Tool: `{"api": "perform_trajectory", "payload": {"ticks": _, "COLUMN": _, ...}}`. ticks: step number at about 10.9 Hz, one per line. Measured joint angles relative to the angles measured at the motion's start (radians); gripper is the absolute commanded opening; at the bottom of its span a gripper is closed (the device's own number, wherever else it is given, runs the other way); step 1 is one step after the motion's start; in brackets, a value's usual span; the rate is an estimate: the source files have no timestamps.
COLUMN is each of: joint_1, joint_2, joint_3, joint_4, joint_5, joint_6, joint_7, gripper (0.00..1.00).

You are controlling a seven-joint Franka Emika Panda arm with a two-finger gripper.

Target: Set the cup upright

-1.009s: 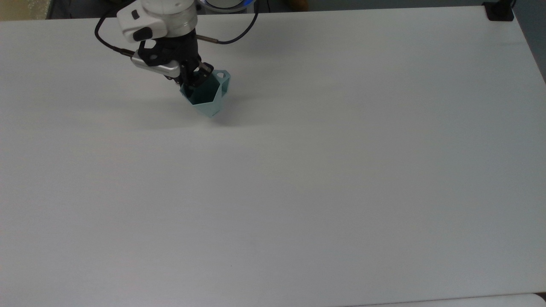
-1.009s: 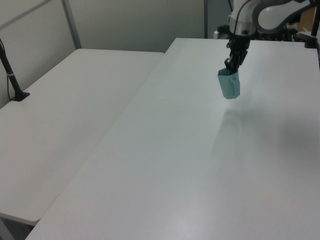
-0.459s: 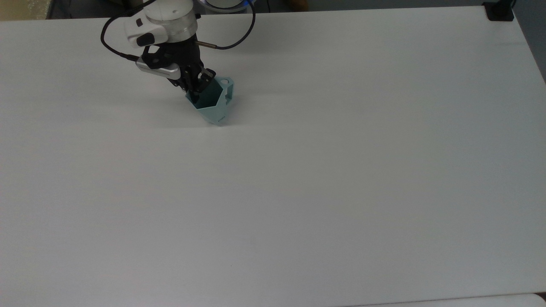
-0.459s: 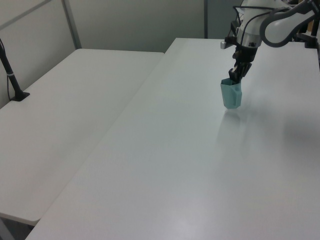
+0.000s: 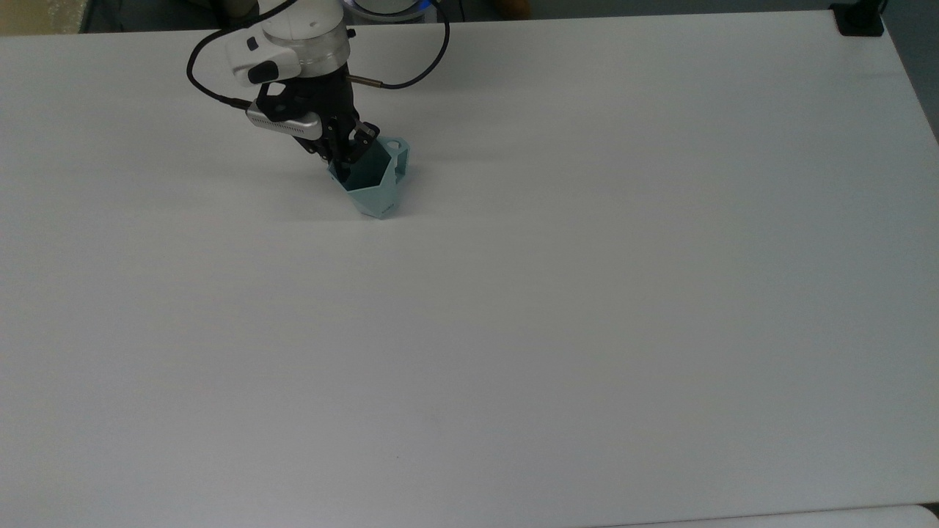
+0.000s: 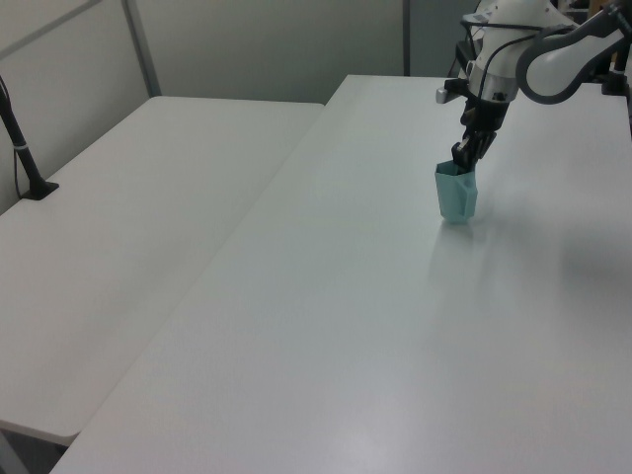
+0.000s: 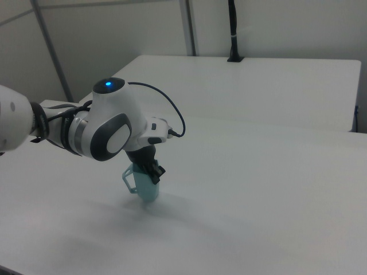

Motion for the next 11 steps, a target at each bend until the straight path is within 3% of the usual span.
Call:
{"api": "perform_trajectory", "payload": {"ticks": 1, "joint_1": 0.003, "joint_2": 0.005, "joint_3": 0.0, "joint_4": -0.002, "joint_5": 0.0, "joint_6": 0.001, "joint_7": 0.0, "gripper": 0.04}}
{"api": "perform_trajectory", "payload": {"ticks": 2, "joint_1": 0.009, "joint_2": 0.01, "joint_3": 0.0, "joint_4": -0.004, "joint_5": 0.0, "joint_6": 0.002, "joint_7": 0.0, "gripper": 0.17}}
{"api": "perform_trajectory", "payload": {"ticks": 3, "joint_1": 0.012, "joint_2": 0.013, "joint_3": 0.0, "joint_4": -0.003, "joint_5": 0.0, "joint_6": 0.004, "joint_7": 0.0, "gripper": 0.21}}
{"api": "perform_trajectory", "payload": {"ticks": 5, "joint_1": 0.014, "joint_2": 0.013, "joint_3": 0.0, "joint_4": -0.003, "joint_5": 0.0, "joint_6": 0.004, "joint_7": 0.0, "gripper": 0.39}}
{"api": "perform_trajectory", "payload": {"ticks": 6, "joint_1": 0.015, "joint_2": 0.013, "joint_3": 0.0, "joint_4": -0.003, "joint_5": 0.0, "joint_6": 0.004, "joint_7": 0.0, "gripper": 0.58}}
{"api": "perform_trajectory", "payload": {"ticks": 7, "joint_1": 0.015, "joint_2": 0.013, "joint_3": 0.0, "joint_4": -0.001, "joint_5": 0.0, "joint_6": 0.004, "joint_7": 0.0, "gripper": 1.0}}
{"api": "perform_trajectory", "payload": {"ticks": 9, "joint_1": 0.015, "joint_2": 0.012, "joint_3": 0.0, "joint_4": 0.018, "joint_5": 0.0, "joint_6": 0.002, "joint_7": 0.0, "gripper": 1.0}}
{"api": "perform_trajectory", "payload": {"ticks": 11, "joint_1": 0.015, "joint_2": 0.002, "joint_3": -0.002, "joint_4": 0.086, "joint_5": 0.0, "joint_6": -0.112, "joint_7": 0.0, "gripper": 1.0}}
